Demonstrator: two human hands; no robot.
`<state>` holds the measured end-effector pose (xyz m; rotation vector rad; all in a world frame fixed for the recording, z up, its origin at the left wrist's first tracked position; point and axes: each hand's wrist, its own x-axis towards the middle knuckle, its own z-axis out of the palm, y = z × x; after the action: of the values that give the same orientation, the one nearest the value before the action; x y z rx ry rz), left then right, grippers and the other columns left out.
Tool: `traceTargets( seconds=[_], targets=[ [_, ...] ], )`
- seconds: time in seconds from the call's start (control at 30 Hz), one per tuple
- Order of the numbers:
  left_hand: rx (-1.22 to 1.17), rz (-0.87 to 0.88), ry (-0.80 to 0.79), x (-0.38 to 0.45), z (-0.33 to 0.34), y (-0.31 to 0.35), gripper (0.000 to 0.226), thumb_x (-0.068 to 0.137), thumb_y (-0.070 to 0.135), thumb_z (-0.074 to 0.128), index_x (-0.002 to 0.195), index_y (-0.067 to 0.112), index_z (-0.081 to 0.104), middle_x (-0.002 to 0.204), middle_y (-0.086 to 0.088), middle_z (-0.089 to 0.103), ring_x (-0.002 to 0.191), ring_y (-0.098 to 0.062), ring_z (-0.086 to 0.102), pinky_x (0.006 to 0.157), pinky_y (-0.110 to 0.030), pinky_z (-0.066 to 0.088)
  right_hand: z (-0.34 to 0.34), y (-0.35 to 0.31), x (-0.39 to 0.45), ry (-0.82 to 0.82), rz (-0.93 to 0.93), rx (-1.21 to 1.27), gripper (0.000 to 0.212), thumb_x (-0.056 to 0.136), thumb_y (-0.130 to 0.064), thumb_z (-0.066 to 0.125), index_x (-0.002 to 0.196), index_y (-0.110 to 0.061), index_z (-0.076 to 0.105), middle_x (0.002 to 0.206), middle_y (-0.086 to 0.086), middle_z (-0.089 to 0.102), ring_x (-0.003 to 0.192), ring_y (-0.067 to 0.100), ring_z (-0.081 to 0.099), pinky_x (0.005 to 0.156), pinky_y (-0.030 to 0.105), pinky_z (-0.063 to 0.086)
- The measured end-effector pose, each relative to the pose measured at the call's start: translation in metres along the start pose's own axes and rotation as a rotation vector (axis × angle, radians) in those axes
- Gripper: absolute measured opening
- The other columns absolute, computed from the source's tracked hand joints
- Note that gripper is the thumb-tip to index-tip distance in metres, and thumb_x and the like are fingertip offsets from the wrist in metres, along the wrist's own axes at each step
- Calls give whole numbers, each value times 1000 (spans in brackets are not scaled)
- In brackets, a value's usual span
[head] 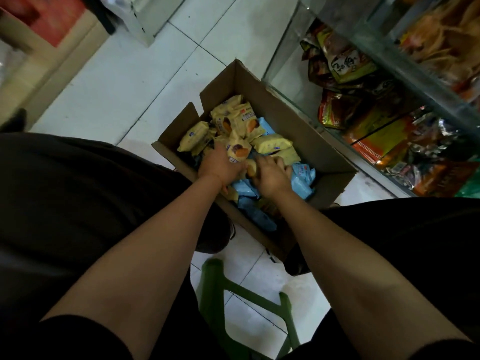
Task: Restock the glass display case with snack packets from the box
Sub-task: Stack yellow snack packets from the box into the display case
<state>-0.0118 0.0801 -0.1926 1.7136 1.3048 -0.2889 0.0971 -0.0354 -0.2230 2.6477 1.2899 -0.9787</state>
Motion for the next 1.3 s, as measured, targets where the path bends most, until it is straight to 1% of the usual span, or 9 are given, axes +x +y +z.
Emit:
traceTargets(
  seconds=[0.13,0.27,0.4,0.57,0.77,0.93,1.03,1.13,1.3],
  targets=[
    [-190,-24,-24,4,4,0,86,71,54,76,138,14,39,136,-6,52,123,-27,51,102,-40,44,10,-4,1,-67,160,-44,57,85,-37,62,134,-15,42,140,11,41,131,30,29,108,45,25],
    [-372,-90,-41,5,4,-4,84,63,55,81,133,17,52,129,-1,59,115,-22,57,94,-31,46,-9,-3,-5,-76,257,447,72,78,-34,75,134,-8,38,130,12,50,121,30,48,89,30,41],
    [-815,-247,-201,-11,-11,21,78,58,64,79,122,21,63,117,-2,67,103,-21,64,92,-37,52,-58,-5,-18,4,396,951,52,74,-30,81,113,-10,55,108,2,60,91,20,62,72,30,54],
    [-1161,-145,-473,-50,-39,80,81,67,77,63,127,23,61,125,-6,65,116,-27,60,94,-43,46,-139,3,-64,40,230,1232,39,74,-16,82,108,-10,65,95,8,70,80,23,66,63,31,55],
    [-1295,38,-841,-137,-72,132,65,74,75,54,81,12,67,113,-6,70,121,-38,55,102,-70,29,-249,31,-151,-85,-44,1120,32,80,-13,76,110,-16,67,105,7,71,92,21,68,78,30,53],
    [-1400,227,-844,-206,-83,177,56,77,66,61,86,12,69,102,-14,66,118,-40,57,97,-70,37,-291,23,-211,392,-103,994,61,81,-17,76,134,-22,46,117,4,62,89,17,65,64,26,53],
    [-1489,321,-803,-238,-88,207,57,75,70,62,75,12,68,128,-18,56,119,-40,57,96,-70,37,-312,11,-248,688,-185,661,59,87,-11,64,137,-32,40,122,5,60,101,22,61,86,36,53],
    [-1464,449,-755,-287,-94,244,59,78,68,58,98,14,69,108,-10,62,116,-36,61,98,-64,39,-336,13,-295,793,-256,452,52,88,-9,58,133,-33,47,117,9,55,101,21,53,90,28,43],
    [-1283,643,-792,-363,-96,299,65,87,65,50,127,14,61,118,-13,67,116,-33,61,102,-57,41,-376,38,-366,827,-245,401,48,91,-6,49,128,-36,51,111,11,47,94,23,51,76,22,35]
  ],
)
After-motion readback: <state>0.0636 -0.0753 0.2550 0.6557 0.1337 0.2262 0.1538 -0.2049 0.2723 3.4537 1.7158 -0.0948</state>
